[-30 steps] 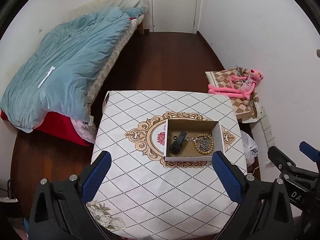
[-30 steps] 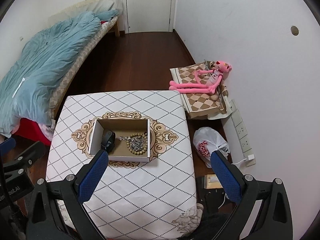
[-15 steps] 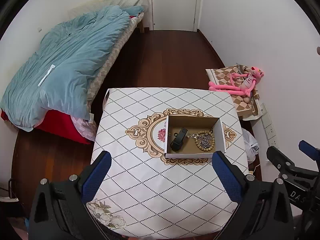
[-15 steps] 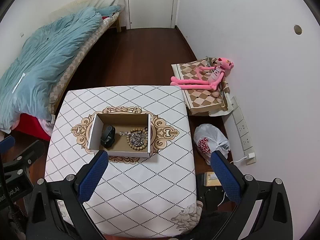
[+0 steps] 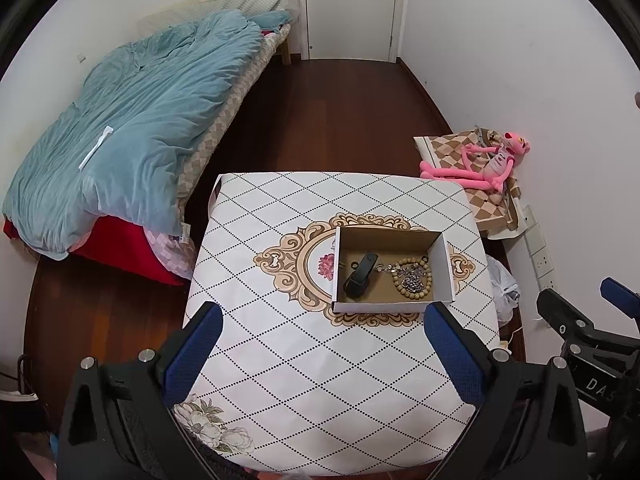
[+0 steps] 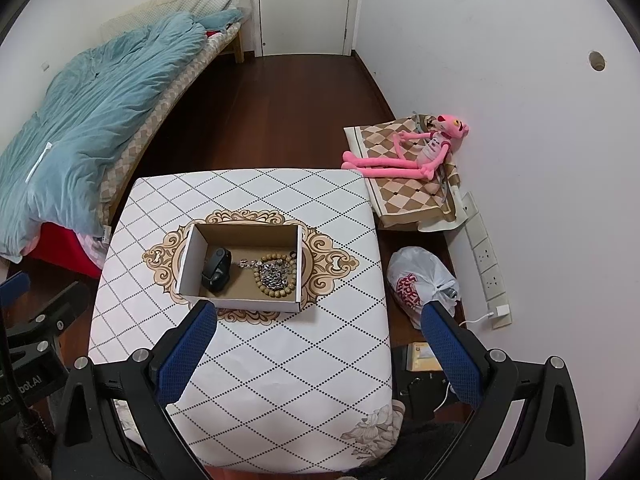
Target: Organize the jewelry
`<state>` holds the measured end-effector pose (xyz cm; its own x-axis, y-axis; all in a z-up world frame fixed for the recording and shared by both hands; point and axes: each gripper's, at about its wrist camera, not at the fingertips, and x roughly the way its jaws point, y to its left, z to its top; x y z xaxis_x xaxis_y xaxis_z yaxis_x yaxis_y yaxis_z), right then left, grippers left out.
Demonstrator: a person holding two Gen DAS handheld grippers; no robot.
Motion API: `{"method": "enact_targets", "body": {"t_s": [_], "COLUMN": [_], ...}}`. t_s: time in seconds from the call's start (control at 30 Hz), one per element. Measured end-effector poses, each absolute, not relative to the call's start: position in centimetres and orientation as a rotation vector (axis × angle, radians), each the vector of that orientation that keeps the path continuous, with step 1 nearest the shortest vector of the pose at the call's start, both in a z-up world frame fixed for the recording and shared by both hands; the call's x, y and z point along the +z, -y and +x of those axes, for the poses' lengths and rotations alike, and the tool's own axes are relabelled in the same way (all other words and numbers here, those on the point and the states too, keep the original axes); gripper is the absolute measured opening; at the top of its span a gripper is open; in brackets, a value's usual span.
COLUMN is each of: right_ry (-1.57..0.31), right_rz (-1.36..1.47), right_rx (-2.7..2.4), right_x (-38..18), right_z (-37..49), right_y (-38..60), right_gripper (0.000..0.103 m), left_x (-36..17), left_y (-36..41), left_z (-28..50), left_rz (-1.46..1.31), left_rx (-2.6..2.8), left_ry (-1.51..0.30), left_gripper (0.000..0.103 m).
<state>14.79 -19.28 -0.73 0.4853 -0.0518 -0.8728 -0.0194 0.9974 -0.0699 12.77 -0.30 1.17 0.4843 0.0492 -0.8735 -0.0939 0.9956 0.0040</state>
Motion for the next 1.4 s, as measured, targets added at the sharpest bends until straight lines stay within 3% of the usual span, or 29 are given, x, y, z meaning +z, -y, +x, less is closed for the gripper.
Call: {"method": "enact_targets", "body": {"t_s": [1.4], "right_ry": [-1.078], "right_rz": [-0.083], "right_rx": [-0.009], "right_x": [-1.1], "right_z": [14.31], "right_y": [19.42], "right_gripper": [0.103], "left_x": [0.65], "left_y": [0.43], "left_z": [12.05], "left_rz": [-0.04], "left_rx": [0.091], "left_ry": [-1.072], "left_gripper": [0.103]}}
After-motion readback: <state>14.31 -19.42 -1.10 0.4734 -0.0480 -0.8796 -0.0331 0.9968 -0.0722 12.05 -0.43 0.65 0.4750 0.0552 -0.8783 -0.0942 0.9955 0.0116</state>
